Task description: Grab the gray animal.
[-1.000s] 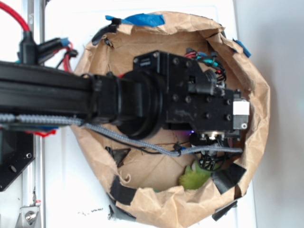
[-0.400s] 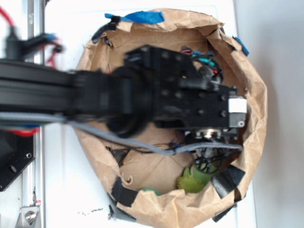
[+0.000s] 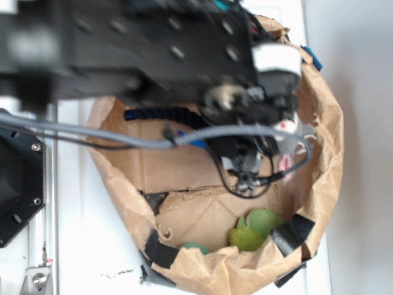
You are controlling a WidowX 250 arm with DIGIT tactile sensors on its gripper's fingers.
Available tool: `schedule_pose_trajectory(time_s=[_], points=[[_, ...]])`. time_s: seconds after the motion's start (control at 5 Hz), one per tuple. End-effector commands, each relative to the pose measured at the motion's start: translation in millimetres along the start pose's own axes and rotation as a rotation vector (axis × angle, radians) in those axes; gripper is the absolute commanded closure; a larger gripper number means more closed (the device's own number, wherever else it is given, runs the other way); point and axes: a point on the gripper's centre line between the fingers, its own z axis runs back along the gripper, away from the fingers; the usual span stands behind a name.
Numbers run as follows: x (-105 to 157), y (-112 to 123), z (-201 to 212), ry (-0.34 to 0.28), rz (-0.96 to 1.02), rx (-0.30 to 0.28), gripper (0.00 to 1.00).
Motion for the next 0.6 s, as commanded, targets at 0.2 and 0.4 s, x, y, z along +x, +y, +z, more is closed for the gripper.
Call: schedule_pose_trajectory(time_s=[0.2,0.4], points=[[-10.7,0.0,51.7,0.059,-0.019,0.108,1.00],[-15.0,-1.3,50.5,0.059,-0.032,0.109,1.00]])
